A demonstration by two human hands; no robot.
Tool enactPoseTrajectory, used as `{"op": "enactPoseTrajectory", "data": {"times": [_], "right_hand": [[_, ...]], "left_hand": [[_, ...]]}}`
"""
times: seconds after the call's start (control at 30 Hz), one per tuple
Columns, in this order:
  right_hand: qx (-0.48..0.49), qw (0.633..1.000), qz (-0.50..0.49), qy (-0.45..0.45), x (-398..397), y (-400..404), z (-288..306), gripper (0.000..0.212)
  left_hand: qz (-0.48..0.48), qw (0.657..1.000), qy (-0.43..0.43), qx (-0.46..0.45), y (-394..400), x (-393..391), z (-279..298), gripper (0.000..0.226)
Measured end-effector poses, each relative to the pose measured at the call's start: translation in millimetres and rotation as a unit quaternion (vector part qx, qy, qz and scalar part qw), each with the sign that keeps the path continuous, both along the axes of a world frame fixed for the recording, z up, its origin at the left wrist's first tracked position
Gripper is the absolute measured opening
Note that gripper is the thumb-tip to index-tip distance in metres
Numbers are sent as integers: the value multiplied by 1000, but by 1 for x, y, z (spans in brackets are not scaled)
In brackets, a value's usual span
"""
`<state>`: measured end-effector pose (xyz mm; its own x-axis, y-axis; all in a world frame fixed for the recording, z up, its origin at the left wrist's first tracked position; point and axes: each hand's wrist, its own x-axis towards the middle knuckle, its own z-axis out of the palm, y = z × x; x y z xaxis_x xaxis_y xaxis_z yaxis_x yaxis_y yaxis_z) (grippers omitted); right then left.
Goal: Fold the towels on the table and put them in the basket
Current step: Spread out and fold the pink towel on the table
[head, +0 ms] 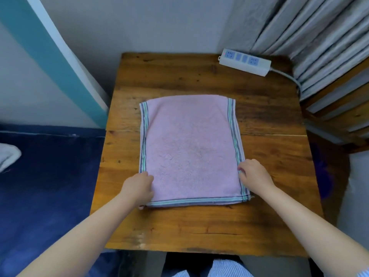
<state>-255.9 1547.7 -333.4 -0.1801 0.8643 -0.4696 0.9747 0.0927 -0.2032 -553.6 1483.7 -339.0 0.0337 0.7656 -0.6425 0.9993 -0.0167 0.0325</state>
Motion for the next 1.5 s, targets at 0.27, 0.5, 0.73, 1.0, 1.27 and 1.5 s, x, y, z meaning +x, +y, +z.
{"op": "enactPoseTrajectory", "data": {"times": [0.27,0.5,0.73,1.0,1.27,1.5], "right_hand": [[22,943,-257,210,-25,125,10,33],[-9,902,-356,246,-37,200,-16,46],[68,885,-354,295,-32,219,-33,27],[180,940,-244,157,-39,219,-53,27],[192,949,-244,56,-41,222,-56,33],[251,959,49,119,-93,189,-52,41]], "left_hand": [[413,873,-161,204,133,-13,7,26],[552,797,-151,193,210,-27,-14,42],[599,714,-233,276,221,-39,-39,30],[472,795,-160,345,224,-46,-59,23],[362,878,-31,310,230,-49,-64,29],[131,863,-153,464,210,-20,-68,32]]}}
